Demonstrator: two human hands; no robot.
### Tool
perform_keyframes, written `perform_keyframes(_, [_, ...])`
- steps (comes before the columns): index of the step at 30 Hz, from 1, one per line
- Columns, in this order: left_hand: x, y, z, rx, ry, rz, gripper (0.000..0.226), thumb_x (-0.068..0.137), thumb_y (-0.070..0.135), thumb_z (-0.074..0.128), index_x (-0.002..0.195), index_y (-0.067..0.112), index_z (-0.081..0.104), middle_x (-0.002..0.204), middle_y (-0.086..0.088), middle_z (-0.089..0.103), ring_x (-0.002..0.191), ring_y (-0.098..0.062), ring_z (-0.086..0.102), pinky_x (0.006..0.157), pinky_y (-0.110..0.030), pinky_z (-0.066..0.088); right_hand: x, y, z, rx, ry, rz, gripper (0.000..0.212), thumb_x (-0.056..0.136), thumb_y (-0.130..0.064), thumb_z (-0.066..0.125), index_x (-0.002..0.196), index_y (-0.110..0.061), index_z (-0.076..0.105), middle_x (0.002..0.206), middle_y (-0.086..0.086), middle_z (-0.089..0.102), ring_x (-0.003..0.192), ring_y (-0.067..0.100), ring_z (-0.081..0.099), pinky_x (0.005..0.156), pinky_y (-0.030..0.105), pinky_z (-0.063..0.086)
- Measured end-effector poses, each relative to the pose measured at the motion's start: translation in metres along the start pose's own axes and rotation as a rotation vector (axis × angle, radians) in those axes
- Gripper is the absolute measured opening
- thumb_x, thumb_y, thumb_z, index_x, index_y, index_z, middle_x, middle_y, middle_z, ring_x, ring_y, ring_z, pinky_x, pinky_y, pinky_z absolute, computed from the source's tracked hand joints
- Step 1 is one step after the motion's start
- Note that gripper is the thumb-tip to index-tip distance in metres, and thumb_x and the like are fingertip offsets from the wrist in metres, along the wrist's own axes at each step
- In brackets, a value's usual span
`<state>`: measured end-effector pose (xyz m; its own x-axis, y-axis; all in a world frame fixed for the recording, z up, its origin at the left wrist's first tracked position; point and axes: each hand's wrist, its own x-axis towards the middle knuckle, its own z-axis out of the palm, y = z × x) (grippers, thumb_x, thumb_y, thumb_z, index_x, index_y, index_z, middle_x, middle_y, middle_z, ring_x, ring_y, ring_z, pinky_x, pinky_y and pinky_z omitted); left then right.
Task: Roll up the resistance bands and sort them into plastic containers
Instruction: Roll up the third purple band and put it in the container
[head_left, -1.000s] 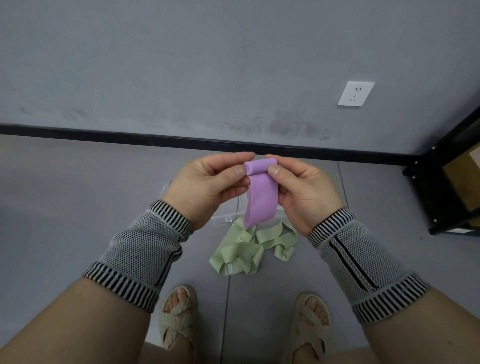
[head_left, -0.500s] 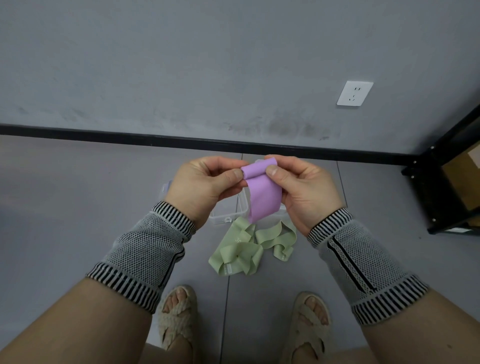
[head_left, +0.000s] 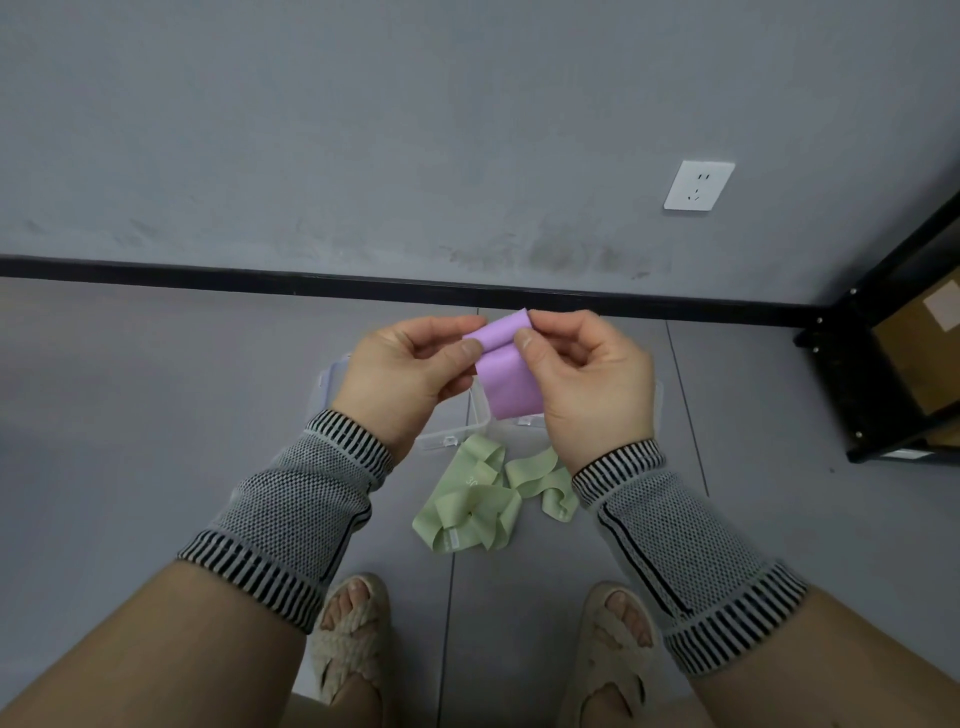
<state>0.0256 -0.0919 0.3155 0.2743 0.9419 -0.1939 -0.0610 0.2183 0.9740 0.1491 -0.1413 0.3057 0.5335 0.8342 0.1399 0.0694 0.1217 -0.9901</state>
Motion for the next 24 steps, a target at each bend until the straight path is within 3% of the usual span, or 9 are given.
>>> perform_keyframes(4, [0.001, 0.001, -0.001, 0.015, -0.004, 0.004, 0.018, 0.085, 0.001, 0.062, 0.088, 0.016, 0.07, 0.078, -0.004, 0.068, 0.062, -0.008, 0.058, 0.064, -0.016, 0.053, 0.001, 0.001, -0.001, -0.055, 0.001, -0.051, 0.023, 0.083, -0.006, 0.069, 0.082, -0.029, 0.066, 0.078, -0.012, 0.068, 0.07, -0.003, 0.064, 0.066, 0.011, 0.049])
perform_keyframes(7, [0.002, 0.001, -0.001, 0.072, -0.005, 0.038, 0.018, 0.084, 0.002, 0.063, 0.088, 0.018, 0.07, 0.072, 0.002, 0.07, 0.061, -0.004, 0.06, 0.063, -0.015, 0.052, 0.005, 0.003, -0.005, -0.025, -0.055, 0.045, 0.019, 0.084, -0.01, 0.069, 0.095, -0.024, 0.063, 0.077, -0.006, 0.07, 0.07, -0.001, 0.064, 0.068, 0.015, 0.051])
perform_keyframes(10, [0.0, 0.002, 0.0, 0.013, -0.044, 0.004, 0.016, 0.086, 0.003, 0.061, 0.09, 0.017, 0.069, 0.064, 0.006, 0.067, 0.058, -0.003, 0.059, 0.062, -0.016, 0.053, 0.011, 0.008, -0.007, 0.085, -0.058, 0.202, 0.011, 0.085, -0.011, 0.068, 0.091, -0.019, 0.069, 0.09, 0.004, 0.072, 0.088, 0.016, 0.069, 0.087, 0.038, 0.055])
perform_keyframes(12, [0.0, 0.003, -0.001, -0.131, -0.106, -0.058, 0.017, 0.09, 0.005, 0.054, 0.094, 0.014, 0.068, 0.064, 0.005, 0.066, 0.06, -0.004, 0.061, 0.064, -0.017, 0.054, 0.014, 0.008, -0.007, 0.235, -0.046, 0.313, 0.008, 0.085, -0.007, 0.067, 0.088, -0.014, 0.07, 0.094, 0.009, 0.071, 0.091, 0.023, 0.068, 0.09, 0.047, 0.053])
perform_keyframes(15, [0.0, 0.005, -0.003, -0.176, -0.145, -0.071, 0.018, 0.09, 0.003, 0.052, 0.093, 0.012, 0.067, 0.066, 0.003, 0.067, 0.061, -0.005, 0.063, 0.064, -0.018, 0.055, 0.015, 0.009, -0.007, 0.341, -0.083, 0.378, 0.007, 0.085, -0.006, 0.064, 0.087, -0.011, 0.069, 0.091, 0.01, 0.07, 0.087, 0.022, 0.065, 0.088, 0.045, 0.053])
perform_keyframes(24, [0.0, 0.006, -0.003, -0.082, -0.05, 0.006, 0.015, 0.086, -0.004, 0.057, 0.082, 0.008, 0.065, 0.055, 0.0, 0.064, 0.053, -0.006, 0.061, 0.06, -0.017, 0.054, 0.015, 0.007, -0.006, 0.35, -0.11, 0.376, 0.008, 0.084, -0.004, 0.064, 0.086, -0.01, 0.068, 0.085, 0.007, 0.07, 0.082, 0.018, 0.065, 0.082, 0.04, 0.054])
